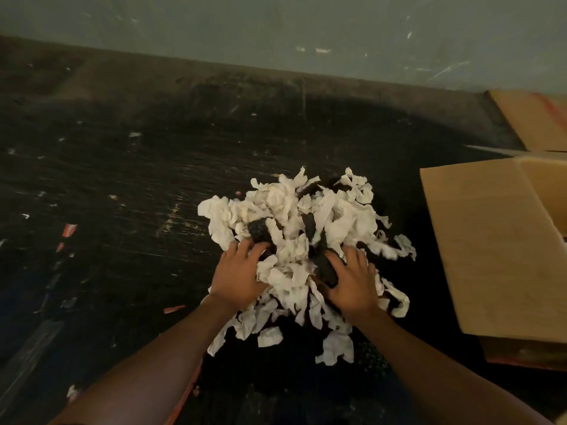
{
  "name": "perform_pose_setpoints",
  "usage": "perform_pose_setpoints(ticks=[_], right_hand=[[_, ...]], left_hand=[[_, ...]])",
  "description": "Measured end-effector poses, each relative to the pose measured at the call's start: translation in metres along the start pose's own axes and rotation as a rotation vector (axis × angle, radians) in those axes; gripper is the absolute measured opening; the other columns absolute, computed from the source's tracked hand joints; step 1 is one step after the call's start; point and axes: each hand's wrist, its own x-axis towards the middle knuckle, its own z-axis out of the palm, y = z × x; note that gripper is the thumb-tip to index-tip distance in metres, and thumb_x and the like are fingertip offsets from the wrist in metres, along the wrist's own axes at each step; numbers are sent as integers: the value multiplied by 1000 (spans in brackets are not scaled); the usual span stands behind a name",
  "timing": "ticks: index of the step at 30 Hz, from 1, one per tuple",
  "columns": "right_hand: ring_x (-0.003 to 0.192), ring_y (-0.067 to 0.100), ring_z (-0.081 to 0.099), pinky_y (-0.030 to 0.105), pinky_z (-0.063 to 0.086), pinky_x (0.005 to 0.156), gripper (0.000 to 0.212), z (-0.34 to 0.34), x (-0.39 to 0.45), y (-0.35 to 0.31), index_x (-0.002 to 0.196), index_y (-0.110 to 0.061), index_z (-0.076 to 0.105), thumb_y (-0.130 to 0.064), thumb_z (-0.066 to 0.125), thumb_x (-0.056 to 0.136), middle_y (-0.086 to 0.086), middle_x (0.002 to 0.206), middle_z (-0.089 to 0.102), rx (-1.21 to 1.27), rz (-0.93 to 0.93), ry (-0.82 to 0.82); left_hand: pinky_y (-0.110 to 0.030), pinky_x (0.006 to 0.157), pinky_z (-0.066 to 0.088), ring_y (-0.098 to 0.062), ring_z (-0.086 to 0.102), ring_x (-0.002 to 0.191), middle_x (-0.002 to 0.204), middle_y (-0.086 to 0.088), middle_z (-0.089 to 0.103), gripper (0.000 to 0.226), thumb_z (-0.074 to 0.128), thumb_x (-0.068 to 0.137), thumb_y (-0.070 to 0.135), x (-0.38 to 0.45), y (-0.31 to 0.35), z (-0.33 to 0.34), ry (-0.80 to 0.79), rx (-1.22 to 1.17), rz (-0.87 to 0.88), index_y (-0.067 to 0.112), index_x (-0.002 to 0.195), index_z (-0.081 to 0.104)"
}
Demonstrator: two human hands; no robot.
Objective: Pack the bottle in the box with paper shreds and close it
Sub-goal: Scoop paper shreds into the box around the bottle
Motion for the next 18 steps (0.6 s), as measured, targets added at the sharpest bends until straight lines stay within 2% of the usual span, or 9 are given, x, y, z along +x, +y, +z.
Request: perform_pose_setpoints(ticks=[2,4,7,9,11,14,18], right_hand=[[103,41,52,52,53,76,58,5,1,1,121,-20,60,-36,81,70,17,116,51,41,0,9],[101,43,56,51,56,74,53,1,4,-2,120,-15,63,-22,81,71,19,113,53,58,19,3],[108,39,57,46,54,84,47,-14,12,-10,131,-15,57,-24,69,87,17,122,53,81,61,-43],[108,36,58,42,52,87,42,-27,19,-15,131,-15,57,-29,63,92,15,121,56,184,132,-65],[104,33,60,40,53,85,36,-43,25,-21,122,-14,62,-32,64,91,13,112,62,310,176,-62],[90,27,64,37,53,79,26,-74,31,-26,108,-14,66,-33,65,90,8,95,69,499,196,-48],[82,16,66,36,55,79,7,-130,32,-19,97,-20,65,-26,60,95,0,87,68,651,196,-23]], left_hand=[[-46,80,53,-33,55,108,124,-8,54,67,69,75,47,0,2,4,5,-4,-42,20,134,52],[-44,77,54,-31,58,109,127,-6,52,66,75,77,34,2,5,3,-39,0,-116,21,136,48],[-44,84,51,-32,61,110,130,-6,53,61,72,83,27,7,10,-7,-65,-5,-175,17,137,45],[-44,89,50,-31,61,112,129,-6,56,56,69,86,25,9,16,-19,-50,-55,-212,17,136,45],[-43,91,51,-29,62,110,122,-6,62,48,68,86,25,8,21,-35,1,-116,-249,17,130,50],[-42,82,54,-27,66,97,100,-5,68,24,63,88,25,2,32,-66,170,-208,-288,17,110,59],[-43,83,53,-29,66,95,100,-9,68,23,61,90,24,-10,51,-114,291,-303,-362,14,110,62]])
